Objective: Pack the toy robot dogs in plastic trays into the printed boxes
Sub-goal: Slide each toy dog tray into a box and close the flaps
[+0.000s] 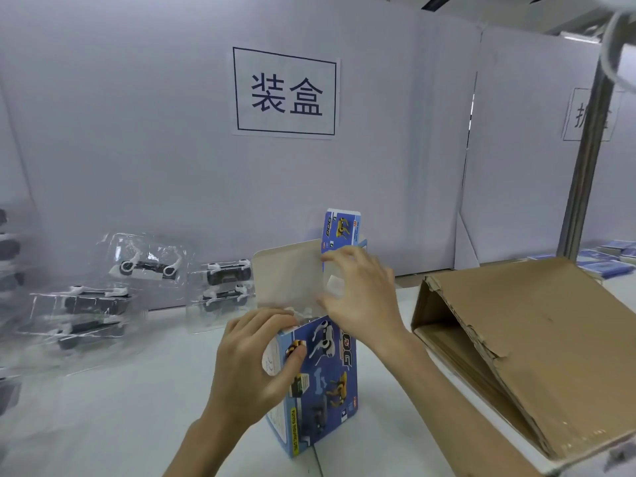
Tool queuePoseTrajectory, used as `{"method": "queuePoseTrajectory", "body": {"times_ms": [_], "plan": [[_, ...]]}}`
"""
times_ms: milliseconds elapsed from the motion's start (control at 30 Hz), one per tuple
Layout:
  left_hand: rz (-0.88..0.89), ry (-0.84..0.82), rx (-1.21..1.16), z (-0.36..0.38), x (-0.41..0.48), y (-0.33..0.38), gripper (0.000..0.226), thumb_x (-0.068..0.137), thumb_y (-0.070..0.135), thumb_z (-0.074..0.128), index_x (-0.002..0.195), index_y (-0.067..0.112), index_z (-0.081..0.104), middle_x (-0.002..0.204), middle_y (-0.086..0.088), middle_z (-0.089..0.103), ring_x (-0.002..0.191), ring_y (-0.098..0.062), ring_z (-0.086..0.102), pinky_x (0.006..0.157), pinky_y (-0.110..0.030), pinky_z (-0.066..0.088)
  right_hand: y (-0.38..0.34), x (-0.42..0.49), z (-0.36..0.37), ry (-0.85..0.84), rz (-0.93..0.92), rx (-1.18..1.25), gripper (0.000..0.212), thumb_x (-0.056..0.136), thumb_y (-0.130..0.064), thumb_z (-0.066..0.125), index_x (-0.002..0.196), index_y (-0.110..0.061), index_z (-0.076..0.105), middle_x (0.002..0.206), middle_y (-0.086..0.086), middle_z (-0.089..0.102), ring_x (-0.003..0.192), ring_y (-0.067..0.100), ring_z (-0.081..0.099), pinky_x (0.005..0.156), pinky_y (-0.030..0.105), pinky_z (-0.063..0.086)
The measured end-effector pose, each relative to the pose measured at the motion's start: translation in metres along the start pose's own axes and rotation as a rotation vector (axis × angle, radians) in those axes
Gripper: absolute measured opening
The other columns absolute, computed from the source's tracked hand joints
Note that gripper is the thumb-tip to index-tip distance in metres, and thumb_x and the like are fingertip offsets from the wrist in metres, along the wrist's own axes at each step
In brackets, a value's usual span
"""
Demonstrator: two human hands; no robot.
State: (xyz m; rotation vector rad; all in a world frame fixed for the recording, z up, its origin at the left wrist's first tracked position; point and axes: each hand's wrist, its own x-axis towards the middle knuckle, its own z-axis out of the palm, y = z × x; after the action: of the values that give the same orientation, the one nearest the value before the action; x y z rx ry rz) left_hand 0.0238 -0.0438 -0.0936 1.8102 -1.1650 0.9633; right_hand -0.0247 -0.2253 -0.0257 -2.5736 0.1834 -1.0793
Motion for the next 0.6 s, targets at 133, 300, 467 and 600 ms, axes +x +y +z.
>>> {"method": "queuePoseTrajectory", "body": {"times_ms": [133,300,467,600], "plan": [[0.004,-0.080,0.008,-0.010,0.003,0.000,0.027,0.084,0.042,0.062,0.098,0.021,0.073,0.107,0.015,0.070,0.103,-0.003,0.060,0.093,-0.010,0.036,0.014,-0.013,0.002,0.064,0.391,0.609,0.040,0.086,-0.021,0.075,0.116,-0.029,0.052,0.114,-0.007,0.059,0.093,0.006,0.060,0.072,0.027,0.057],[0.002,-0.094,0.015,-0.012,0.003,0.003,0.032,0.085,0.044,0.060,0.098,0.019,0.076,0.107,0.013,0.072,0.103,-0.004,0.062,0.089,-0.021,0.042,0.009,-0.028,0.021,0.224,0.426,0.838,0.038,0.087,-0.008,0.070,0.086,-0.046,0.061,0.096,-0.026,0.062,0.092,0.009,0.064,0.064,0.027,0.060],[-0.022,-0.114,-0.017,-0.013,0.003,0.004,0.031,0.086,0.043,0.060,0.101,0.021,0.075,0.111,0.015,0.070,0.107,-0.001,0.059,0.091,-0.022,0.041,0.007,-0.028,0.025,0.235,0.443,0.889,0.039,0.092,-0.004,0.063,0.085,-0.043,0.064,0.098,-0.024,0.063,0.092,0.011,0.064,0.049,0.015,0.051],[-0.056,-0.132,-0.087,-0.015,0.005,-0.002,0.034,0.086,0.045,0.060,0.104,0.022,0.075,0.115,0.029,0.063,0.114,0.011,0.053,0.092,-0.023,0.043,0.005,-0.021,0.021,0.136,0.366,0.757,0.039,0.091,0.000,0.061,0.078,-0.037,0.063,0.087,-0.023,0.063,0.086,0.005,0.062,0.049,0.011,0.048]]}}
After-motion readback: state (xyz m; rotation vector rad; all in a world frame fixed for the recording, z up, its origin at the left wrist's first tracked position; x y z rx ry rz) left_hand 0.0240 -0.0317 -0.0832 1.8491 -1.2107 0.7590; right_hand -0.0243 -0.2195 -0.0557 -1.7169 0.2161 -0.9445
